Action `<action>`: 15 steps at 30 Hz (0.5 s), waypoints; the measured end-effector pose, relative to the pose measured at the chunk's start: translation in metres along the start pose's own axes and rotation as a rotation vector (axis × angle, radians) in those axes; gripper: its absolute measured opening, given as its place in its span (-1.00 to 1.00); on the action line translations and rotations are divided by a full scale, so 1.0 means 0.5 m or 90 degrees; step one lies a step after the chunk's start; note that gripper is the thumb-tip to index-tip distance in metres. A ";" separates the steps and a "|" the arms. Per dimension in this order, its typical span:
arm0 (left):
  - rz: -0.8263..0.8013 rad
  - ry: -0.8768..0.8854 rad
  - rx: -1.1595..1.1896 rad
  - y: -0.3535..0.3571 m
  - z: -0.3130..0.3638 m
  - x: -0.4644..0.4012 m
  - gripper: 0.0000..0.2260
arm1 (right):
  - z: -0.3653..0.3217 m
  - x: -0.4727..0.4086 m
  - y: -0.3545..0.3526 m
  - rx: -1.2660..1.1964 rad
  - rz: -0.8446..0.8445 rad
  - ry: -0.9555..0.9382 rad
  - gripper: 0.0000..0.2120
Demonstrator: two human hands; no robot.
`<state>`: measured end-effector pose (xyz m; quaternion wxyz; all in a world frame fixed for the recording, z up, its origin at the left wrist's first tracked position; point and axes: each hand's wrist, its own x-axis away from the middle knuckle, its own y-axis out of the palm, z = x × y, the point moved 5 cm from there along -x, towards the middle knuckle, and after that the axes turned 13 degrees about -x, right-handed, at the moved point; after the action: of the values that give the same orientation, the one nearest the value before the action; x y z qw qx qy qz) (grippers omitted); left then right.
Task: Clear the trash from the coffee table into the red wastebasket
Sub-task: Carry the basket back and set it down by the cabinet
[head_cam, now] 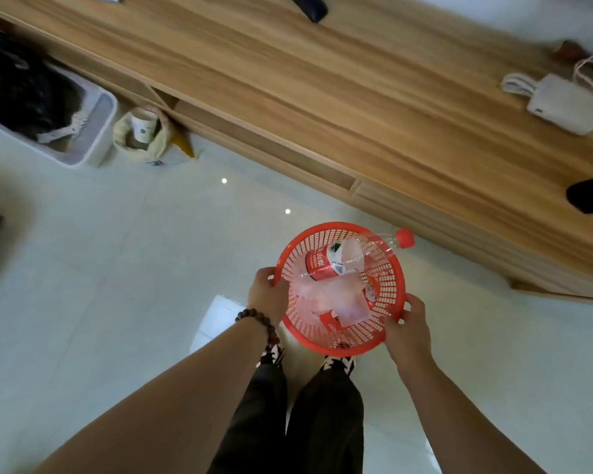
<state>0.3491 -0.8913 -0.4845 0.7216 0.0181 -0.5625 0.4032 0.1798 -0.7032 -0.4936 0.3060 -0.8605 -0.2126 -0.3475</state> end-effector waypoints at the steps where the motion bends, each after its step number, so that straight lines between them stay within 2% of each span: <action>1: -0.013 -0.010 0.032 0.020 0.003 -0.038 -0.67 | 0.009 -0.038 0.015 -0.016 -0.012 0.012 -0.61; 6: -0.056 0.039 0.017 0.113 0.026 -0.200 -0.54 | 0.044 -0.211 0.084 -0.037 -0.056 0.013 -0.50; 11: -0.096 0.100 -0.015 0.177 0.036 -0.319 -0.39 | 0.072 -0.332 0.136 -0.021 -0.102 -0.011 -0.50; 15: -0.149 0.101 -0.007 0.200 0.030 -0.373 -0.30 | 0.096 -0.371 0.162 0.013 -0.182 0.018 -0.34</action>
<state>0.2691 -0.9356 -0.6758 0.8060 0.0477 -0.4998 0.3135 0.1249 -0.7577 -0.6867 0.2650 -0.8133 -0.3320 -0.3977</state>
